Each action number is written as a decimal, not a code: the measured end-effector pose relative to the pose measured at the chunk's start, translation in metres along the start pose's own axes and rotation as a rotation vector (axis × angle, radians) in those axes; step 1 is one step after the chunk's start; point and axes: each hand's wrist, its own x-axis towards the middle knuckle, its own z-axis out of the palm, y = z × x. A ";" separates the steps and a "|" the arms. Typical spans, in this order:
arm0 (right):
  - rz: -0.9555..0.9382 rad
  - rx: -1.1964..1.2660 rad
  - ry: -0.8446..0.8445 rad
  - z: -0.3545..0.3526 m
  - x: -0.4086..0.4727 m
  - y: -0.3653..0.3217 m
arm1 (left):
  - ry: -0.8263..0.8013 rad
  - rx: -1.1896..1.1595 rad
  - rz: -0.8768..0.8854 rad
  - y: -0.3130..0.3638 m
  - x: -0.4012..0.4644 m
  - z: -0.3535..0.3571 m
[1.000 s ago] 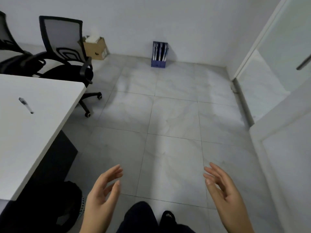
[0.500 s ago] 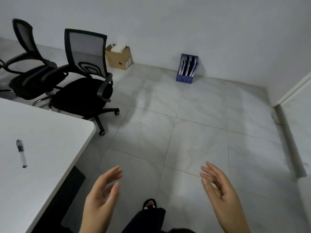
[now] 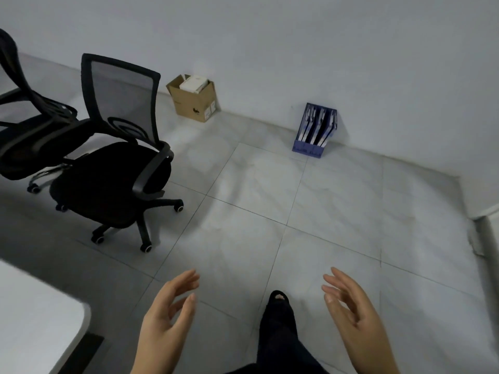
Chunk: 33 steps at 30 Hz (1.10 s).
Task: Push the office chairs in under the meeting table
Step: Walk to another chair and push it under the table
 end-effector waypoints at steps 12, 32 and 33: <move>-0.035 -0.046 -0.267 0.015 0.285 -0.050 | 0.237 0.006 -0.094 0.038 0.201 0.093; -0.164 -0.026 -0.549 0.239 0.695 -0.161 | 0.524 -0.065 -0.172 0.061 0.594 0.051; -0.181 -0.031 -0.579 0.252 0.717 -0.166 | 0.570 -0.061 -0.169 0.060 0.612 0.052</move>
